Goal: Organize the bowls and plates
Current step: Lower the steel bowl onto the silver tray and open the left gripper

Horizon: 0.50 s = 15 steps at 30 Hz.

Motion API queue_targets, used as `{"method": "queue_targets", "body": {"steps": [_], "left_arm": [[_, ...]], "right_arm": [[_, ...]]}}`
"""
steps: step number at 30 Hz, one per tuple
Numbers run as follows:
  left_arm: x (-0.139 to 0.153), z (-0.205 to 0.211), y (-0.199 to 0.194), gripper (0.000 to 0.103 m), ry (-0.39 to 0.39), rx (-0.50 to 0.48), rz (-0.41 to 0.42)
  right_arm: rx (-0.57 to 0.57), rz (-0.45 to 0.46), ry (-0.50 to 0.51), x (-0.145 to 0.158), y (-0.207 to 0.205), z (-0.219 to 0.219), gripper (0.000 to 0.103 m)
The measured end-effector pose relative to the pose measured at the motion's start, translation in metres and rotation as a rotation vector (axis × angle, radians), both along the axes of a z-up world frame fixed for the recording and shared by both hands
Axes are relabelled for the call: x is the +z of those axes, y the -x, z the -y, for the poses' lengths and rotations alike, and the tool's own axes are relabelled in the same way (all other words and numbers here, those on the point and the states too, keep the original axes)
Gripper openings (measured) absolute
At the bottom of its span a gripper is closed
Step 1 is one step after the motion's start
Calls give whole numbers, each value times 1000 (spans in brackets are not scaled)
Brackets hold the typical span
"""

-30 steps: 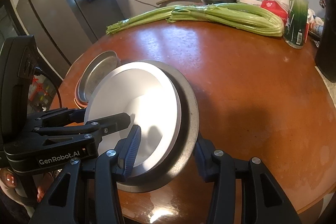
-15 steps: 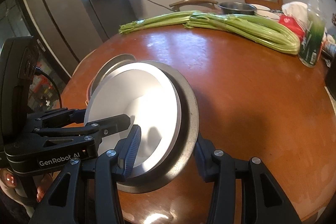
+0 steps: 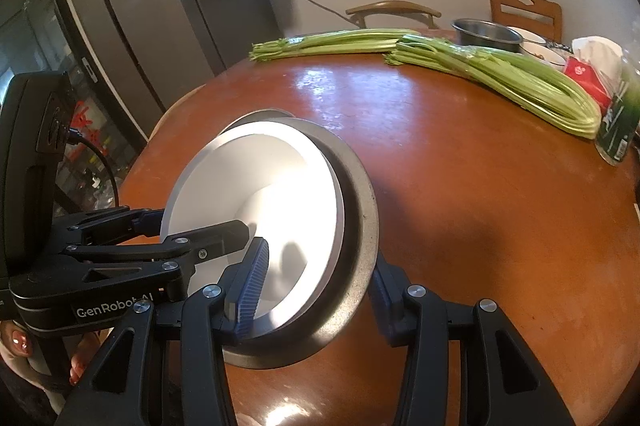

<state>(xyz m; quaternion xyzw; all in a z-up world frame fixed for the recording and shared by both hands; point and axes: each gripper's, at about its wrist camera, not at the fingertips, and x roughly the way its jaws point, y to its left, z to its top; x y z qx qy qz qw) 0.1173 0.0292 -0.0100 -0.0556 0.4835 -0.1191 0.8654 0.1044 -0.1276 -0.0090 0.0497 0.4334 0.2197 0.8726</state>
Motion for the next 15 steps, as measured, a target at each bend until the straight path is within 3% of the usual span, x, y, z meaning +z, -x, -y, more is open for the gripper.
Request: {"method": "queue_targets", "body": {"steps": [15], "left_arm": [[7,-33,-18,52,-3,68,0]], "right_arm": [[61,14,-5,9,-24,-32,50]]}}
